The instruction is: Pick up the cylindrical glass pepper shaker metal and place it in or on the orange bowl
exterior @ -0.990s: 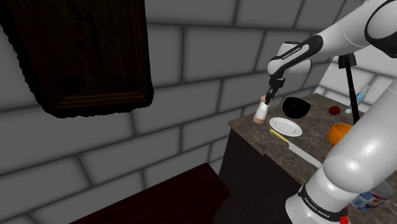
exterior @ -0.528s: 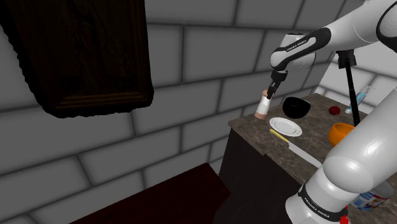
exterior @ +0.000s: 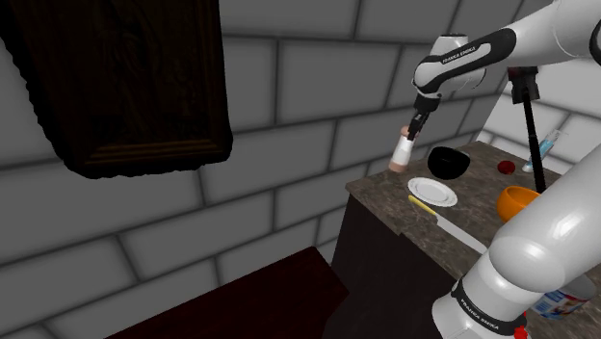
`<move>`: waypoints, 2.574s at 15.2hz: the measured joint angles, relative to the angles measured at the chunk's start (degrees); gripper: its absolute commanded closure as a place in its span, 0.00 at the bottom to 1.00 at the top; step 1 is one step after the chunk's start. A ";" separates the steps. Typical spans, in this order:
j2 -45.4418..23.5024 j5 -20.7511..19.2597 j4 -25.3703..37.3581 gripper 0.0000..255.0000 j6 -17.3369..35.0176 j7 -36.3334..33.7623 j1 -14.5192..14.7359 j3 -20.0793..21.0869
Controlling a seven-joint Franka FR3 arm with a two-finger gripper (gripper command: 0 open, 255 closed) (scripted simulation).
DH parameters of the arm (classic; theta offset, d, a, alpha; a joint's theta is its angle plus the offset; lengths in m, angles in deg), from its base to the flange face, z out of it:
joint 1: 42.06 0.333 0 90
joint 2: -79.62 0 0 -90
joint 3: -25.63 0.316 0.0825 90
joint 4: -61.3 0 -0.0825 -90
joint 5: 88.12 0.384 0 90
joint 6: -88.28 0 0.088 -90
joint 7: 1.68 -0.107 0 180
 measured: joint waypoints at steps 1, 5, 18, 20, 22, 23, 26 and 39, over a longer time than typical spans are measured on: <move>0.14 0.03 0.68 1.00 -0.81 0.03 0.05 0.08; 1.19 -0.15 2.84 1.00 -3.94 0.16 0.08 0.34; 5.99 -1.68 6.67 1.00 -11.70 3.15 -1.39 -0.61; 7.62 -2.48 5.81 1.00 -11.95 5.24 -2.53 -1.90; 9.48 -3.38 5.44 1.00 -12.86 7.46 -3.74 -3.19; 10.06 -3.69 5.22 1.00 -12.95 8.59 -4.26 -3.92; 12.08 -4.77 4.75 1.00 -13.70 11.76 -5.85 -5.87; 13.89 -6.12 10.75 1.00 -17.45 29.57 -10.36 -18.40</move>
